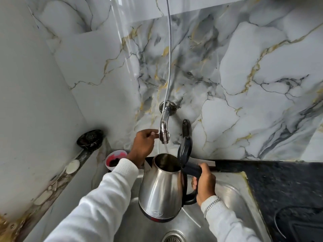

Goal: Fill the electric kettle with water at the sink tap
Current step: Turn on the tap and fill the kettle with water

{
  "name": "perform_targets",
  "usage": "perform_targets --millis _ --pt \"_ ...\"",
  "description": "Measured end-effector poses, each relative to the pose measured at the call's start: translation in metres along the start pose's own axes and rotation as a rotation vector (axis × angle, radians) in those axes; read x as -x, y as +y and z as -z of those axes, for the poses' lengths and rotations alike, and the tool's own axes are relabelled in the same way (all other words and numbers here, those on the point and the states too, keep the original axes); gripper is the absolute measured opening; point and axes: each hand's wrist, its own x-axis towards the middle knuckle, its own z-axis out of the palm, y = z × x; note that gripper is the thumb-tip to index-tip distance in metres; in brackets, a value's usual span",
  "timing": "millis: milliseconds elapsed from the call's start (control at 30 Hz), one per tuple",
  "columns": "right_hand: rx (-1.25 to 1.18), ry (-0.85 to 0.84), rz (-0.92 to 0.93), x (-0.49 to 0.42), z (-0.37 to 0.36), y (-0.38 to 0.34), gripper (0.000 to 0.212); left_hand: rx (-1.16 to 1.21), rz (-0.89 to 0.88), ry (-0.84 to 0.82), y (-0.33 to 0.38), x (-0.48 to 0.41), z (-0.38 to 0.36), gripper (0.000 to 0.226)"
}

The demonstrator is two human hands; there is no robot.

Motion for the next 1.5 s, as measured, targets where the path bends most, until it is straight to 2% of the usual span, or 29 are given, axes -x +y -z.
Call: perform_targets --millis 167,300,500,600,700,900,1500 --pt "-0.014 0.001 -0.004 -0.017 -0.008 0.012 0.030 0.029 -0.107 -0.178 -0.007 -0.016 -0.003 0.025" --pt "-0.017 0.001 0.000 -0.030 -0.016 0.014 0.032 0.040 -0.148 -0.257 -0.014 -0.027 -0.001 0.025" --pt "-0.042 -0.034 0.045 -0.040 -0.025 0.006 0.040 0.054 -0.100 -0.474 -0.024 -0.052 0.004 0.044" --pt "-0.042 -0.040 0.061 -0.041 -0.026 0.002 0.041 0.074 -0.101 -0.522 -0.027 -0.060 0.005 0.034" --pt "-0.043 -0.044 0.074 -0.042 -0.024 0.002 0.041 0.104 -0.107 -0.541 -0.030 -0.061 0.004 0.030" --pt "-0.035 -0.056 0.087 -0.041 -0.021 0.003 0.040 0.155 -0.124 -0.526 -0.035 -0.062 0.001 0.039" --pt "-0.028 -0.053 0.068 -0.034 -0.022 -0.006 0.036 0.153 -0.100 -0.488 -0.028 -0.056 0.001 0.030"
